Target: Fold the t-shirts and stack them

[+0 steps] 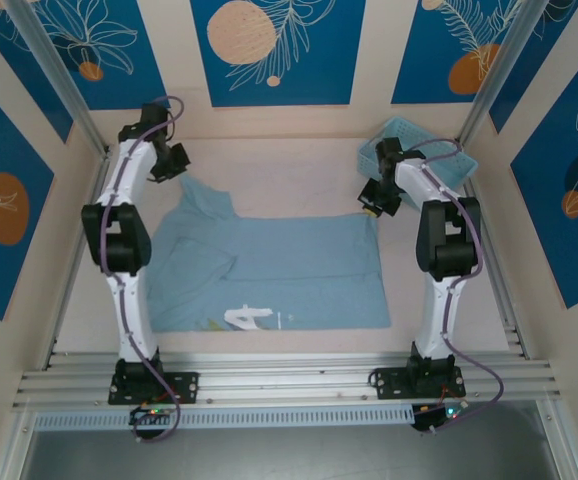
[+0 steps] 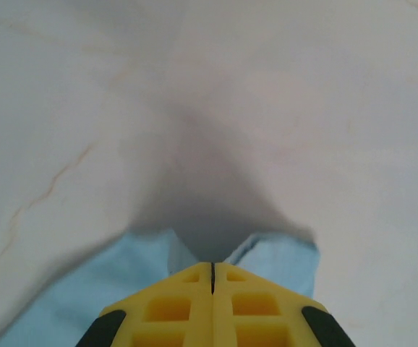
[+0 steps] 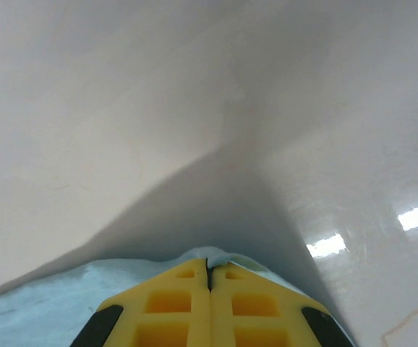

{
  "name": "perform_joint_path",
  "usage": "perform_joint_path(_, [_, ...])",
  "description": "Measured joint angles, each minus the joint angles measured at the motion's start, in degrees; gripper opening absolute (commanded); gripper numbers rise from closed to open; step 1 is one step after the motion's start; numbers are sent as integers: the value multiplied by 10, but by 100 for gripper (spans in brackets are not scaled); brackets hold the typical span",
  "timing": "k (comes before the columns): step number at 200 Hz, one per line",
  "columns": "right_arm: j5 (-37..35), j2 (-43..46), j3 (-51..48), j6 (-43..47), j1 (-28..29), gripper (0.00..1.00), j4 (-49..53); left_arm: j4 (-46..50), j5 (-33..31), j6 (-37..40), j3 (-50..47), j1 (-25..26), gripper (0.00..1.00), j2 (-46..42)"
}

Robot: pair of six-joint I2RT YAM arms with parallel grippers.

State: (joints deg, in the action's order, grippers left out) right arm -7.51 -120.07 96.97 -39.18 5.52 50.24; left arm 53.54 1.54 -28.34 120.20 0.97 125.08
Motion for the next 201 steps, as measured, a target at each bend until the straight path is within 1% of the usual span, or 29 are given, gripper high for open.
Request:
perform_joint_path(27, [-3,45,-51,5,0,0,-7,-16,-11,-7,-176,-2,0,-171])
perform_joint_path(43, [-12,73,-82,6,0,0,-10,-21,-21,-19,-262,-4,0,-260])
perform_joint_path(59, [-23,101,-115,8,0,0,-19,-26,-33,-33,-332,-5,0,-327])
perform_joint_path(76, [-34,135,-153,9,0,0,-29,-28,-50,-50,-393,-5,0,-377])
perform_joint_path(103, [-45,185,-199,12,1,0,-38,-21,-81,-77,-457,-5,0,-438])
perform_joint_path(147, [-58,241,-260,13,11,0,-44,8,-129,-121,-510,-6,0,-550])
perform_joint_path(201, [-62,287,-342,13,19,0,-37,86,-174,-189,-607,-6,0,-666])
